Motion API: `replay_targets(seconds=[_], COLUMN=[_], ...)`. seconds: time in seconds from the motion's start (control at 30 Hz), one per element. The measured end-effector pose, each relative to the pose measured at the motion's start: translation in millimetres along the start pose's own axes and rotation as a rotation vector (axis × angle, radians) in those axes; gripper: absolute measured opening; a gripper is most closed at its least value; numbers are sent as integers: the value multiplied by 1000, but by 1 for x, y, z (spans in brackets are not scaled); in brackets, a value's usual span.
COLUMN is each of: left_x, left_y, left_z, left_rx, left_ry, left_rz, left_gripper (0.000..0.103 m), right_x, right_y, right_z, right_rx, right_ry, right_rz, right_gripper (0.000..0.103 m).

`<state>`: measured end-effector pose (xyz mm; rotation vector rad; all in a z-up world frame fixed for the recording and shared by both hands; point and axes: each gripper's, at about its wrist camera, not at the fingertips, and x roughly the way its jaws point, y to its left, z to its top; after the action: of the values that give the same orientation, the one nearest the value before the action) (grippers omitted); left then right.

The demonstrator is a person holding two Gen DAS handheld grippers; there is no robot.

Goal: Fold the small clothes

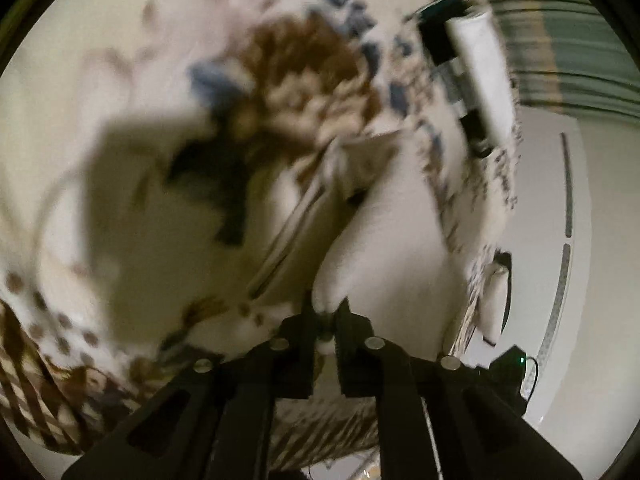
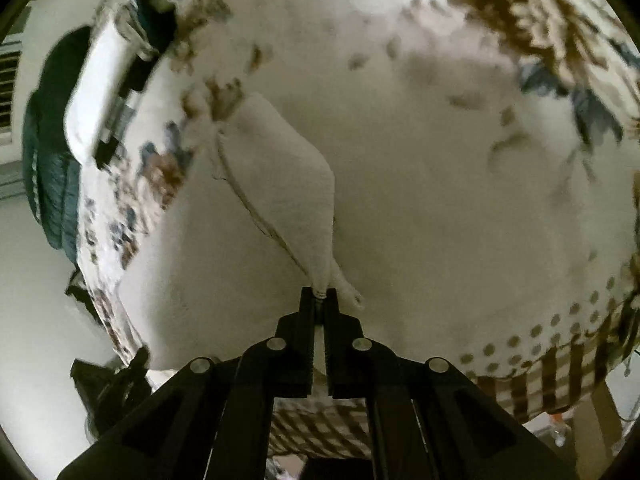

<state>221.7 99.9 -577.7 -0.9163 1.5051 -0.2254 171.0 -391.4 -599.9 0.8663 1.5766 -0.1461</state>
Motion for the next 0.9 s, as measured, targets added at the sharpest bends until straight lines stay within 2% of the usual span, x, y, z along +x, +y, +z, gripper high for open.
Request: replay_targets(seconds=[0.07, 0.13, 0.2, 0.3, 0.37, 0.53, 0.57, 0.6, 0.63, 0.67, 0.7, 0.73, 0.9], left_x=[-3, -13, -23, -18, 0, 52, 55, 54, 52, 49, 44, 39, 16], left_y=[4, 7, 11, 12, 9, -3, -7, -10, -17, -22, -28, -34, -55], left_z=[-3, -4, -1, 13, 24, 39, 39, 38, 36, 34, 32, 30, 28], left_rx=[-5, -11, -20, -16, 8, 60, 71, 81, 109, 128, 147, 163, 189], left_ry=[6, -17, -60, -76, -55, 18, 4, -11, -23, -29, -51, -69, -92], left_rz=[-11, -29, -81, -104, -97, -96, -85, -75, -75, -62, -45, -39, -47], left_gripper=[30, 59, 63, 64, 64, 63, 61, 52, 16, 15, 15, 13, 12], right_x=[6, 4, 0, 8, 28, 67, 70, 72, 72, 72, 73, 72, 48], right_y=[-1, -6, -10, -15, -17, -13, -11, -8, -4, 0, 3, 6, 23], right_z=[4, 6, 8, 20, 30, 41, 41, 41, 40, 39, 37, 35, 32], right_rx=[4, 27, 34, 29, 26, 10, 15, 16, 12, 7, 7, 7, 25], right_ry=[32, 34, 11, 12, 59, 120, 123, 123, 123, 128, 131, 123, 59], right_rz=[-14, 41, 103, 192, 268, 349, 367, 375, 380, 382, 389, 388, 385], right_gripper=[24, 60, 67, 72, 72, 72, 72, 70, 55, 45, 30, 22, 16])
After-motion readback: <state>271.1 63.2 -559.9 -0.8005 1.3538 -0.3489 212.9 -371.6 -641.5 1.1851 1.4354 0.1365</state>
